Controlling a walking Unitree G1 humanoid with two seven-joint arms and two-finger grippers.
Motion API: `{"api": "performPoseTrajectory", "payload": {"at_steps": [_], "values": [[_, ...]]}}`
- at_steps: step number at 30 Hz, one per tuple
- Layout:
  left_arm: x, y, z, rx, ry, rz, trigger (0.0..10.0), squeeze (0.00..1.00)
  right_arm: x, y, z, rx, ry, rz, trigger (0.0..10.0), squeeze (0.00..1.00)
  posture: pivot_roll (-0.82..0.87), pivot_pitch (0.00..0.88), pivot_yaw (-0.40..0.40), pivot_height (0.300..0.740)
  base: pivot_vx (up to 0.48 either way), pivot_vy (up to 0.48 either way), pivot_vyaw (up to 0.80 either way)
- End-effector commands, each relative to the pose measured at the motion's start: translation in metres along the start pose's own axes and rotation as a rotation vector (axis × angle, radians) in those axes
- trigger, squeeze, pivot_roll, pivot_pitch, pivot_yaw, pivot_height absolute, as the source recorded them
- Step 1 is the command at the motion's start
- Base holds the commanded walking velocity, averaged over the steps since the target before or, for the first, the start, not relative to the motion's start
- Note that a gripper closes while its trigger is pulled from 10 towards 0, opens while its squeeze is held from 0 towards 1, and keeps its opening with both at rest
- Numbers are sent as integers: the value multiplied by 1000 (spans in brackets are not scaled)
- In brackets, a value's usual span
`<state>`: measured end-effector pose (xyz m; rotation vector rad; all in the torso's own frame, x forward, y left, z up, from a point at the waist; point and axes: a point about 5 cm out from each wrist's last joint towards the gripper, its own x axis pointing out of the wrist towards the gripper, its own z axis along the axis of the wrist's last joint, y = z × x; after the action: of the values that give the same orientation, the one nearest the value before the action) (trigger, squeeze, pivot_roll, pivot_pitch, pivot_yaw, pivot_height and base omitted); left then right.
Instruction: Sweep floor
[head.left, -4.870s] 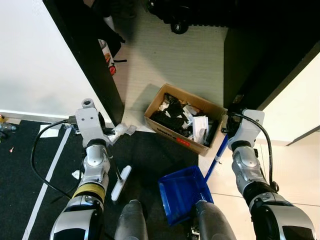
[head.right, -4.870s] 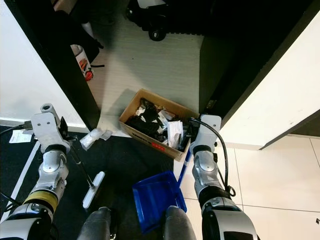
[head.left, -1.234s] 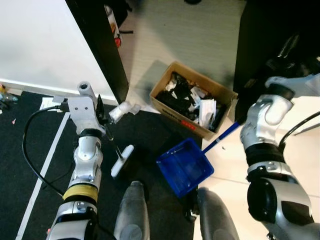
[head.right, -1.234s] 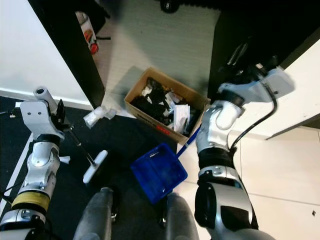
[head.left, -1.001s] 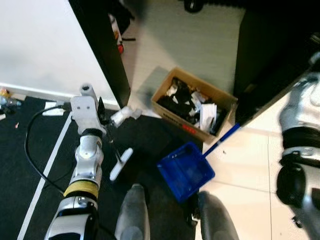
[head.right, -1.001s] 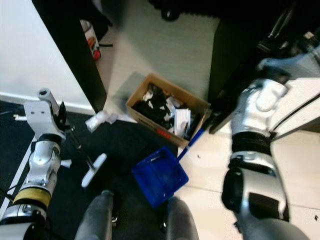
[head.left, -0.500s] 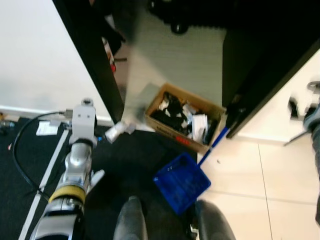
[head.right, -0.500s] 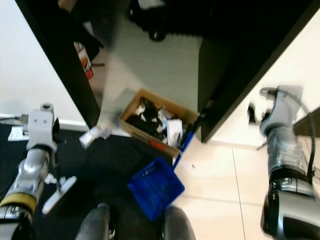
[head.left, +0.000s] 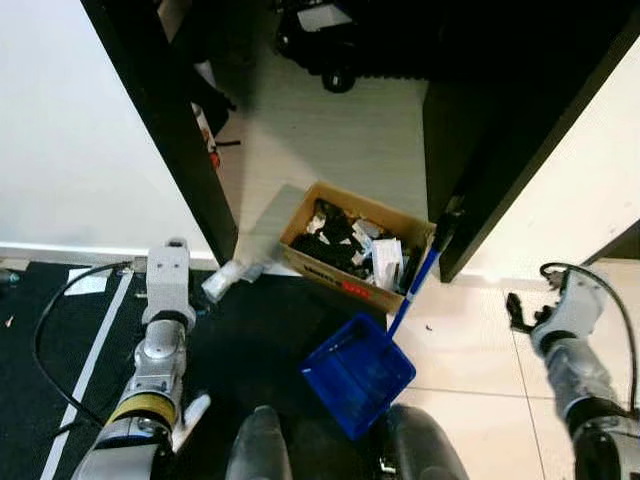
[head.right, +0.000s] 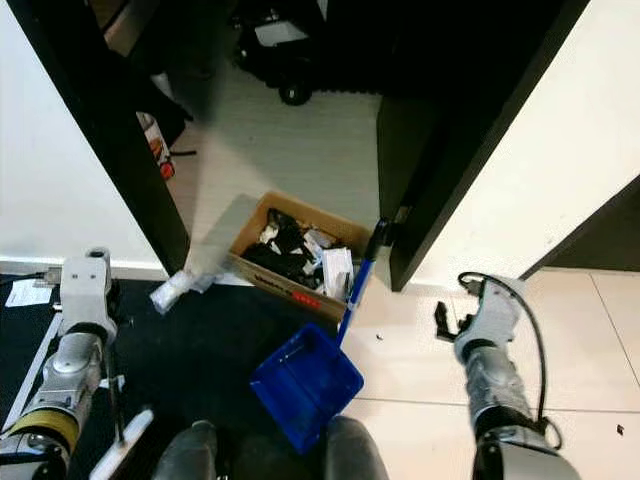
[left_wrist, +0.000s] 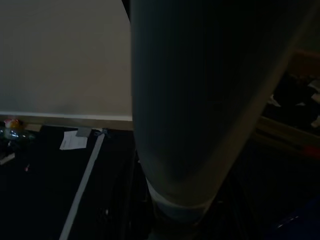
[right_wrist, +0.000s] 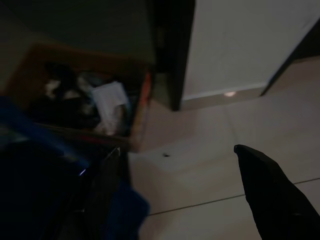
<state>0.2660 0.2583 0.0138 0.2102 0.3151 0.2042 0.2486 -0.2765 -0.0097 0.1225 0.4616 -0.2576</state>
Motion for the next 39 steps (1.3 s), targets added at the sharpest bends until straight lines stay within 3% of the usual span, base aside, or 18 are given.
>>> {"api": "performPoseTrajectory", "payload": {"at_steps": [1, 7, 9, 11, 15, 19, 24, 39], "values": [[1, -2, 1, -17, -6, 11, 10000, 0, -4, 1, -12, 5, 30, -10, 10000, 0, 9, 49, 5, 740, 0, 0, 0], [4, 0, 3, -70, -4, 8, 10000, 0, -8, 21, -24, 39, 12, 40, 10000, 0, 13, 67, 0, 740, 0, 0, 0], [4, 0, 3, -70, -4, 8, 10000, 0, -8, 21, -24, 39, 12, 40, 10000, 0, 13, 67, 0, 740, 0, 0, 0], [2, -7, -4, -74, 33, -7, 10000, 0, -9, 26, -29, 28, 31, 60, 10000, 0, 22, 71, 2, 740, 0, 0, 0], [0, -13, -8, -76, 52, -22, 10000, 0, -10, 26, -30, 10, 27, 72, 10000, 0, 16, 67, 12, 740, 0, 0, 0], [-3, -22, -15, -66, 80, -52, 10000, 0, -13, 20, -31, 63, 2, 50, 10000, 0, 16, 58, 10, 740, 0, 0, 0], [-4, -20, -20, -124, 109, -16, 10000, 0, -15, 24, -34, 38, -4, 82, 10000, 0, 8, 61, 16, 740, 0, 0, 0], [-20, -27, -43, -138, 161, -26, 10000, 0, -19, 23, -37, -15, -23, 97, 10000, 0, 4, 27, -26, 740, 0, 0, 0]]}}
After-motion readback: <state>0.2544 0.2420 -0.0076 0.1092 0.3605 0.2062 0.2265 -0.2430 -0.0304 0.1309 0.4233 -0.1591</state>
